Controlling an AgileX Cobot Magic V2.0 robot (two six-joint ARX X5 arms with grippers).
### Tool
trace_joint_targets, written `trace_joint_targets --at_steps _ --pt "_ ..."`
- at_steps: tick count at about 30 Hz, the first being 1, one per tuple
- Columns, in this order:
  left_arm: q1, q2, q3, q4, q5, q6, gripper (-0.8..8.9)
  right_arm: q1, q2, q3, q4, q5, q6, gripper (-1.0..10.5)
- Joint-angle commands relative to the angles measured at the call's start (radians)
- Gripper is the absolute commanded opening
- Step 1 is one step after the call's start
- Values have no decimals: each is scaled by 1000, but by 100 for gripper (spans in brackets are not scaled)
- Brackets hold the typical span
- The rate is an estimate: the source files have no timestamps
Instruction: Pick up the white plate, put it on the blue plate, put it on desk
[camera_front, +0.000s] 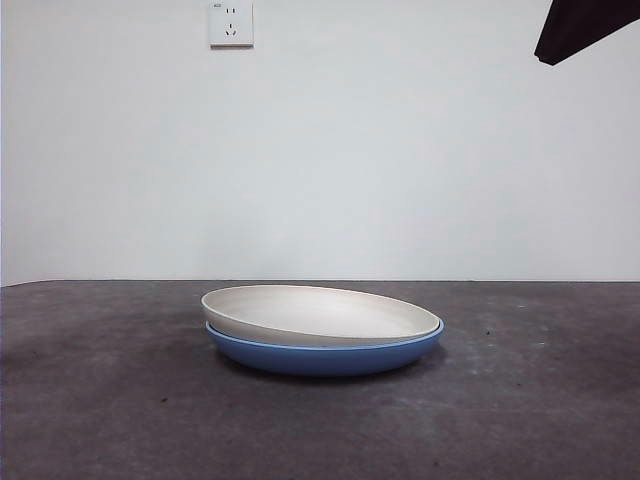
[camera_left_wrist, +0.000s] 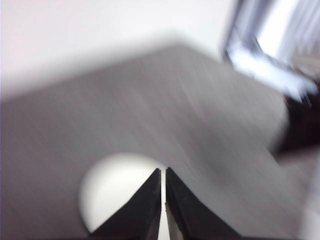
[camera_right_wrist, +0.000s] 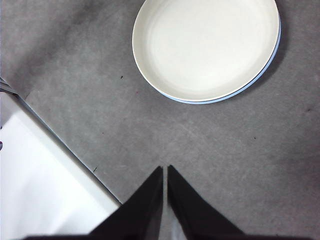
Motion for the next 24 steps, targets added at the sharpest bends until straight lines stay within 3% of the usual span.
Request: trace_joint_targets --at_steps 1,4,10,14,17,24 --pt "78 -63 -17 156 1 24 14 6 9 17 6 -3 -10 8" --pt "167 -160 -85 281 -40 35 14 6 9 17 6 -3 -10 8" --pt "264 -364 -325 438 -367 29 14 6 9 17 6 -3 -10 8" --pt "279 -461 -470 458 -497 26 14 6 9 17 6 -3 -10 8" --pt "281 -519 -570 459 -541 26 14 6 9 17 6 -3 -10 8" --pt "281 -642 -777 457 -541 -5 15 6 9 17 6 -3 -10 8"
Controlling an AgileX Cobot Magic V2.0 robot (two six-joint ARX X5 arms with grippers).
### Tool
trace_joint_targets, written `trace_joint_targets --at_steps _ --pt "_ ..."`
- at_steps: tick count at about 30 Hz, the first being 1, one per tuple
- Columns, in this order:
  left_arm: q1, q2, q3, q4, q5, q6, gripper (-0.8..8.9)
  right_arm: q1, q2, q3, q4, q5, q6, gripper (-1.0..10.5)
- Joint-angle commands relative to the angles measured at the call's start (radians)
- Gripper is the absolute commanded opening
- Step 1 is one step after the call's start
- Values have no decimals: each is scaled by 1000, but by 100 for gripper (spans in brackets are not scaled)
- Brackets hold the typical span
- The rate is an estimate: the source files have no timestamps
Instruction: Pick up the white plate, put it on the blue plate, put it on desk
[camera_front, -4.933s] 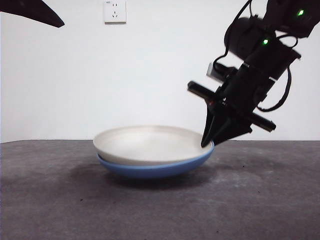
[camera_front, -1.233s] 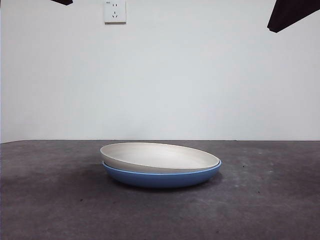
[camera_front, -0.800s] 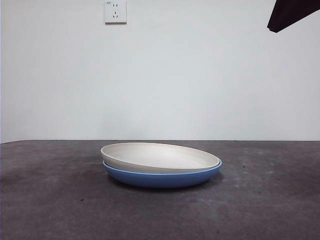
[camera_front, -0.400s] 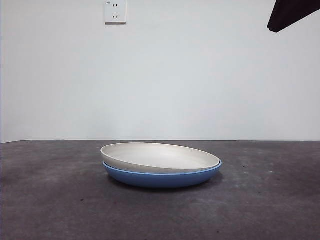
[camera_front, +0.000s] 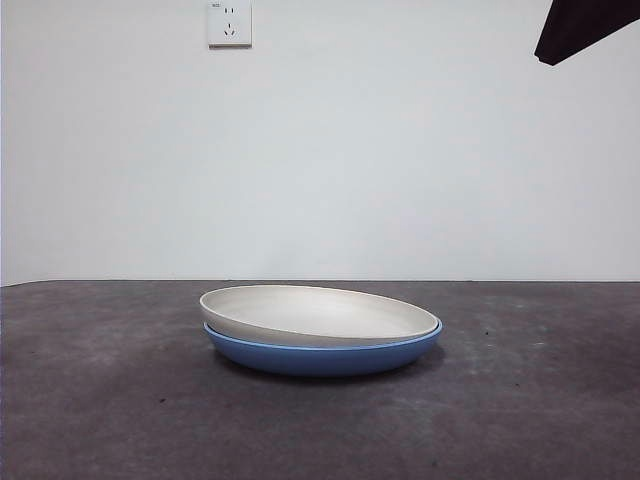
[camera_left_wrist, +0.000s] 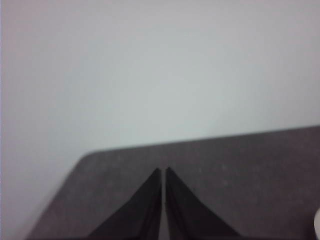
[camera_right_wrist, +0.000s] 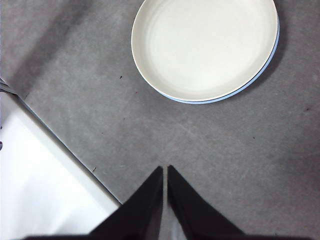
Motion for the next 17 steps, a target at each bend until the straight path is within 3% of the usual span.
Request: trace_joint_targets --at_steps 1,17 --pt "2 -45 -74 9 -6 -23 14 6 9 17 6 -3 -10 8" --pt "2 -227 -322 -38 -6 -41 15 6 9 17 6 -3 -10 8"
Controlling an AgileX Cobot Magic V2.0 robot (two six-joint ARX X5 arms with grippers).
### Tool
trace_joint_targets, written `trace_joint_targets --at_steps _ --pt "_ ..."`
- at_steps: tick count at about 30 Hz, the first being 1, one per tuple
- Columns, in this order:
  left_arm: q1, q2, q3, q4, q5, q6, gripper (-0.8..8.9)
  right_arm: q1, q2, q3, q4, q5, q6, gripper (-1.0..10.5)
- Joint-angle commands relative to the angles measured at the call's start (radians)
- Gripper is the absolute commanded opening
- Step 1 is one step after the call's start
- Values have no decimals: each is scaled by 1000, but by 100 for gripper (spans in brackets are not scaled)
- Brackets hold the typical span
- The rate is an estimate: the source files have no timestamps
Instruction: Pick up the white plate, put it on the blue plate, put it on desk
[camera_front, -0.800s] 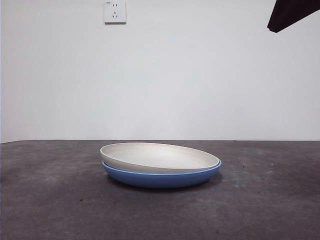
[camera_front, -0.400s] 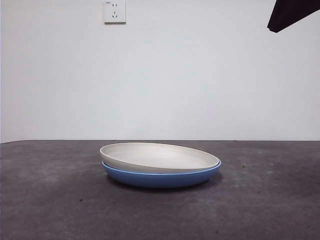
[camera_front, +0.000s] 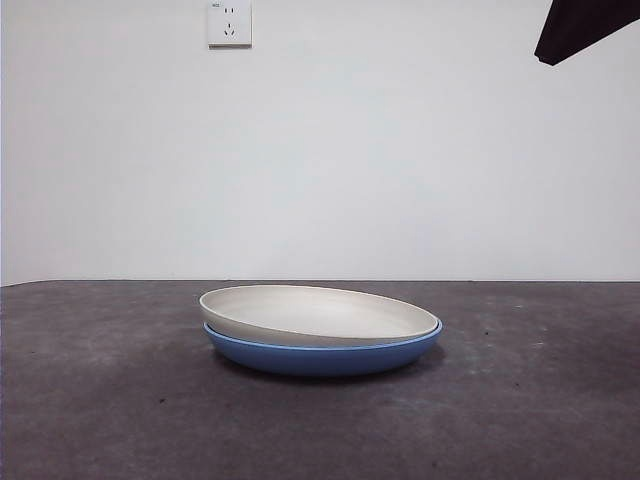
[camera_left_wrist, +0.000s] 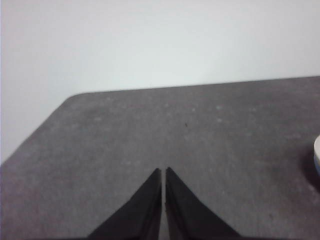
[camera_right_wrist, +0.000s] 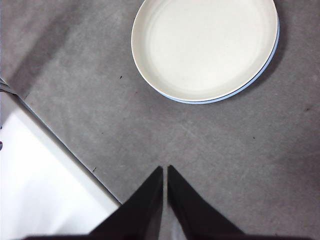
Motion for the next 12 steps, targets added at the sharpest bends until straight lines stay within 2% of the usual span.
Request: trace_joint_targets --at_steps 1,7,12 --pt "2 -7 -27 6 -6 -14 14 6 9 17 6 -3 -10 8" --pt "2 -7 -35 -107 -6 -8 14 6 9 17 6 -3 -10 8" --pt "2 -7 -35 -107 -6 -36 14 6 9 17 6 -3 -10 8"
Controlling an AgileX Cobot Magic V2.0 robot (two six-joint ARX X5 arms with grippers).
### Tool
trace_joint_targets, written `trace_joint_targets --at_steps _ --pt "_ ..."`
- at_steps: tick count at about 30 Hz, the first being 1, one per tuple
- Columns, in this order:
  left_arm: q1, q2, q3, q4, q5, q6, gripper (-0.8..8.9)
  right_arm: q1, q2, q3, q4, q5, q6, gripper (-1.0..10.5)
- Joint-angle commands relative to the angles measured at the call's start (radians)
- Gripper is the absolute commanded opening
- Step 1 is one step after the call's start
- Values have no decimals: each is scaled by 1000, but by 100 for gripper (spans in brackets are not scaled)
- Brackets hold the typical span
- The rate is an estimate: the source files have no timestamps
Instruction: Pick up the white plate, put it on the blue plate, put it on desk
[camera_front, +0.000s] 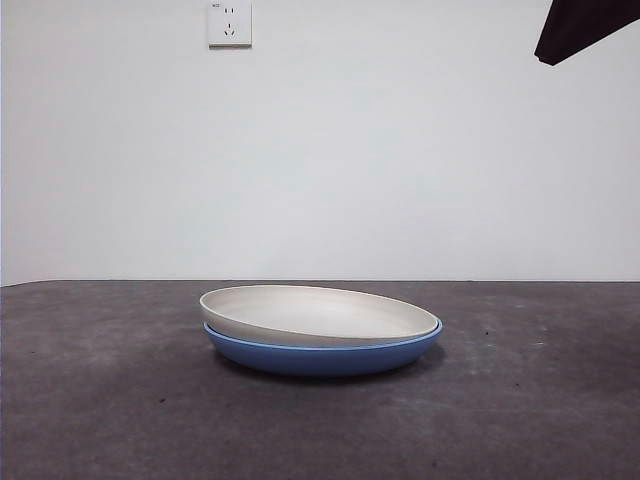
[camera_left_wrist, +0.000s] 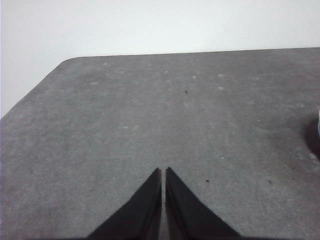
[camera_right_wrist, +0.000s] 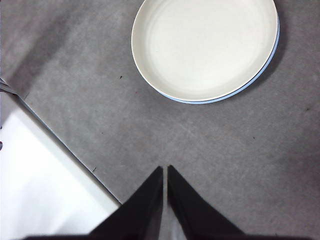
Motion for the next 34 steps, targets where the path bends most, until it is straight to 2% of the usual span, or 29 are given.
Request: trace_joint_targets --at_steps 1,25,28,32,34 --pt "2 -1 -21 -7 0 -16 14 6 9 17 6 -3 -10 8" --pt "2 -1 -21 -7 0 -16 15 6 9 17 5 -2 -13 8" --pt "2 -1 -21 -8 0 -16 14 4 8 17 21 34 -56 8" --pt "2 -1 -21 -7 0 -16 15 -46 -19 7 170 169 -131 8" --pt "2 -1 -21 -8 0 -16 14 -98 -57 -18 280 163 -145 8"
